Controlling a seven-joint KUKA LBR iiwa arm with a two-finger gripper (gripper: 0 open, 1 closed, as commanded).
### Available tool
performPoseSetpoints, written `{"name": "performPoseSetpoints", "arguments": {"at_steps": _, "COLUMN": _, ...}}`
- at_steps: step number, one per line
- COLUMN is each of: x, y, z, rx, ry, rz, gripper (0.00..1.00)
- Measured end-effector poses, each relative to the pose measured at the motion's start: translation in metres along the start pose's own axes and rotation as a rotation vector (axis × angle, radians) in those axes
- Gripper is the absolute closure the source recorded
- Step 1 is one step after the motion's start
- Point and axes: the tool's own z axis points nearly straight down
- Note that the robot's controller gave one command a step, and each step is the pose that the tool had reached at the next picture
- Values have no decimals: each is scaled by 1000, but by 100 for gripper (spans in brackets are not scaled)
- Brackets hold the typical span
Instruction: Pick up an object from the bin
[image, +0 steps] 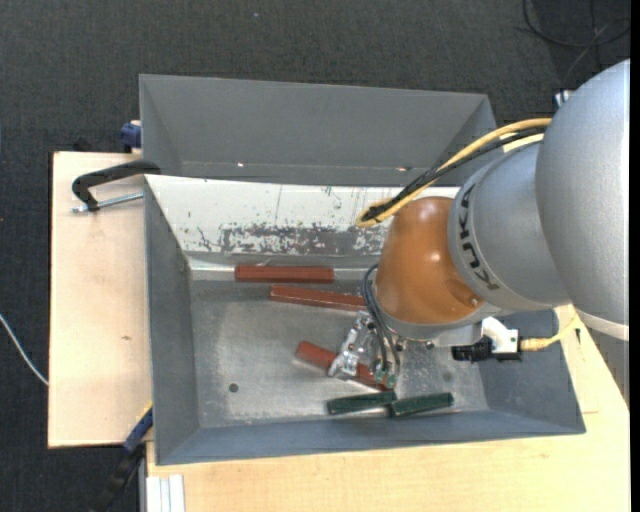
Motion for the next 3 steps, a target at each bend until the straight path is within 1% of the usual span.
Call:
{"name": "performPoseSetpoints", "arguments": {"at_steps": 1, "x": 1, "y": -1, "z": -18, "rx": 3, "ry": -1, "rz": 1, "gripper": 100}}
{"name": "performPoseSetpoints", "arguments": {"at_steps": 2, "x": -1, "y": 1, "z": -33, "rx": -2, "ry": -10, "rz": 0, "gripper": 100}}
{"name": "performPoseSetpoints", "arguments": {"at_steps": 3, "x": -1, "y": 1, "z": -40, "rx": 0, "ry": -8, "rz": -1, "gripper": 100}}
